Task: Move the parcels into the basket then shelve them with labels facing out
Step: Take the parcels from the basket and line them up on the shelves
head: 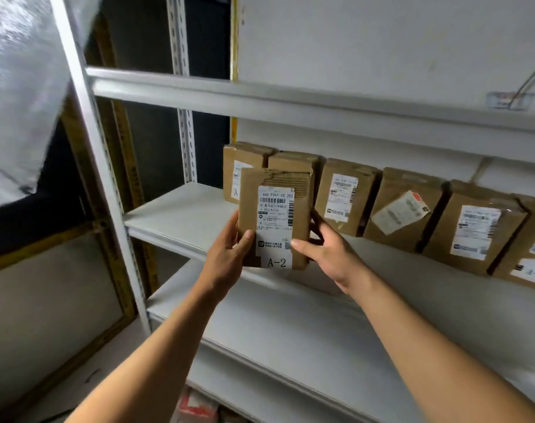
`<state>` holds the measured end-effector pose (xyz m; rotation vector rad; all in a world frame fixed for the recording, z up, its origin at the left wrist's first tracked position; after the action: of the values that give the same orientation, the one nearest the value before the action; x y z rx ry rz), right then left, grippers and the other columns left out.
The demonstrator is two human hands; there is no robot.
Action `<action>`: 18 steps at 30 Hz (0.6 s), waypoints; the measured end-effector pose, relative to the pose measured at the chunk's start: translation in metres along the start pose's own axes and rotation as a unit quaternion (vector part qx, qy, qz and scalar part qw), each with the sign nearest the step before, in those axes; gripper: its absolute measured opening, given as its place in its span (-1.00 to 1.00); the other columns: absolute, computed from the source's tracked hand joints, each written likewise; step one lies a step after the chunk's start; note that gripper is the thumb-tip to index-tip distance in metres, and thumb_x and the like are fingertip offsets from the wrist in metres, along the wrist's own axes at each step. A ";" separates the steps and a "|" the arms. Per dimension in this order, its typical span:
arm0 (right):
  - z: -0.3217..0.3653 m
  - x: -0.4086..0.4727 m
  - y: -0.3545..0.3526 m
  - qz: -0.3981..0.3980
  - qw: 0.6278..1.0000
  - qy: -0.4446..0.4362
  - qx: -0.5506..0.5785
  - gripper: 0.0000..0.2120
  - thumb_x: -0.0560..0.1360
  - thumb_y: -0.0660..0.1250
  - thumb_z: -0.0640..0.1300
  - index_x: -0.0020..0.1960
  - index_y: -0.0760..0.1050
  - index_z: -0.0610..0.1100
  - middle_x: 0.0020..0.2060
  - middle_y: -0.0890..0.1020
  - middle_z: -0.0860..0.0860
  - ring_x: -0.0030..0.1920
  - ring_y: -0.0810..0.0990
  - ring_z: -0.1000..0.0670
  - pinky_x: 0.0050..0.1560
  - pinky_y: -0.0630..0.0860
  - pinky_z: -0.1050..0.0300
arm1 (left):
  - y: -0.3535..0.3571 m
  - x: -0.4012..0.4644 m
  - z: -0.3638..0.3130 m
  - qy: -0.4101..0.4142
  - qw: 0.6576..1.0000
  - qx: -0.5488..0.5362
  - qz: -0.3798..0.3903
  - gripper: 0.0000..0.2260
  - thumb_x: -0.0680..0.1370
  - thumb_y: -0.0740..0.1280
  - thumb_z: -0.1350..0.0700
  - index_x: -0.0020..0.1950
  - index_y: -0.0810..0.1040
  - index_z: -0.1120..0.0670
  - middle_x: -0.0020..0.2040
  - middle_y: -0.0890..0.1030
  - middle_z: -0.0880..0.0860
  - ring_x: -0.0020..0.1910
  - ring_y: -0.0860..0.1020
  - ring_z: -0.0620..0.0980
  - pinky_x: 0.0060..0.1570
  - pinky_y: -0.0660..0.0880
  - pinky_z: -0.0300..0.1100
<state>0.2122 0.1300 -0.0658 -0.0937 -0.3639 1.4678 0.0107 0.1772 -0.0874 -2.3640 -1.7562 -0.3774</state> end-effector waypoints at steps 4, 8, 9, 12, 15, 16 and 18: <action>-0.001 0.051 0.038 0.035 0.999 0.000 -0.009 -0.37 0.57 0.51 -0.13 0.53 0.34 0.20 0.28 0.67 0.18 0.22 0.69 0.12 0.31 0.58 0.08 | -0.046 0.020 0.004 -0.008 0.998 0.020 -0.051 -0.55 0.76 0.20 0.11 0.64 0.31 -0.20 0.35 0.64 -0.08 0.34 0.61 -0.08 0.30 0.60 0.14; 0.003 0.096 0.080 0.039 0.999 -0.002 -0.013 -0.45 0.58 0.50 -0.18 0.48 0.40 0.08 0.28 0.66 0.09 0.23 0.68 0.06 0.07 0.58 0.39 | -0.095 0.048 0.015 -0.027 0.996 0.031 -0.082 -0.56 0.76 0.19 0.11 0.63 0.32 -0.22 0.37 0.62 -0.08 0.37 0.58 -0.08 0.37 0.55 0.18; 0.006 0.107 0.089 0.033 0.999 -0.007 -0.018 -0.48 0.58 0.50 -0.20 0.47 0.42 0.04 0.26 0.65 0.08 0.21 0.66 0.08 -0.03 0.53 0.50 | -0.108 0.056 0.019 -0.030 0.995 0.032 -0.089 -0.54 0.76 0.20 0.10 0.63 0.31 -0.25 0.39 0.61 -0.08 0.40 0.56 -0.05 0.39 0.52 0.22; 0.006 0.147 0.122 0.027 0.999 -0.016 -0.041 -0.45 0.59 0.49 -0.21 0.50 0.38 0.03 0.22 0.59 0.11 0.15 0.59 0.17 -0.06 0.43 0.58 | -0.150 0.089 0.036 -0.040 0.992 0.045 -0.108 -0.53 0.75 0.23 0.09 0.60 0.32 -0.31 0.43 0.59 -0.06 0.47 0.51 0.01 0.44 0.45 0.30; 0.003 0.186 0.152 -0.001 0.998 -0.012 -0.064 -0.44 0.59 0.48 -0.21 0.53 0.39 -0.12 0.31 0.50 0.09 0.34 0.47 0.07 0.11 0.36 0.48 | -0.186 0.122 0.046 -0.043 0.991 0.060 -0.109 -0.53 0.75 0.23 0.12 0.62 0.30 -0.26 0.42 0.60 -0.07 0.46 0.51 0.00 0.45 0.44 0.29; 0.002 0.199 0.162 -0.009 0.998 -0.011 -0.065 -0.44 0.60 0.47 -0.23 0.54 0.38 -0.16 0.31 0.47 0.08 0.34 0.42 0.09 0.11 0.33 0.52 | -0.196 0.133 0.049 -0.044 0.991 0.064 -0.108 -0.53 0.75 0.21 0.13 0.61 0.30 -0.26 0.40 0.60 -0.08 0.45 0.52 -0.02 0.45 0.46 0.24; -0.003 0.224 0.180 -0.028 0.998 -0.008 -0.062 -0.43 0.59 0.46 -0.27 0.55 0.36 -0.20 0.34 0.49 0.03 0.32 0.40 0.11 0.14 0.29 0.50 | -0.217 0.152 0.056 -0.051 0.989 0.077 -0.113 -0.53 0.76 0.20 0.15 0.59 0.30 -0.28 0.40 0.59 -0.08 0.43 0.53 -0.04 0.40 0.51 0.18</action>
<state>0.0547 0.3697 -0.0783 -0.1700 -0.4672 1.3917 -0.1502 0.3953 -0.0973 -2.1213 -2.0283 -0.1450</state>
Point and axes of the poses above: each hand's wrist, its own x-axis towards the middle knuckle, its own y-axis out of the palm, z = x × y, the point moved 10 cm from there along x, towards the middle knuckle
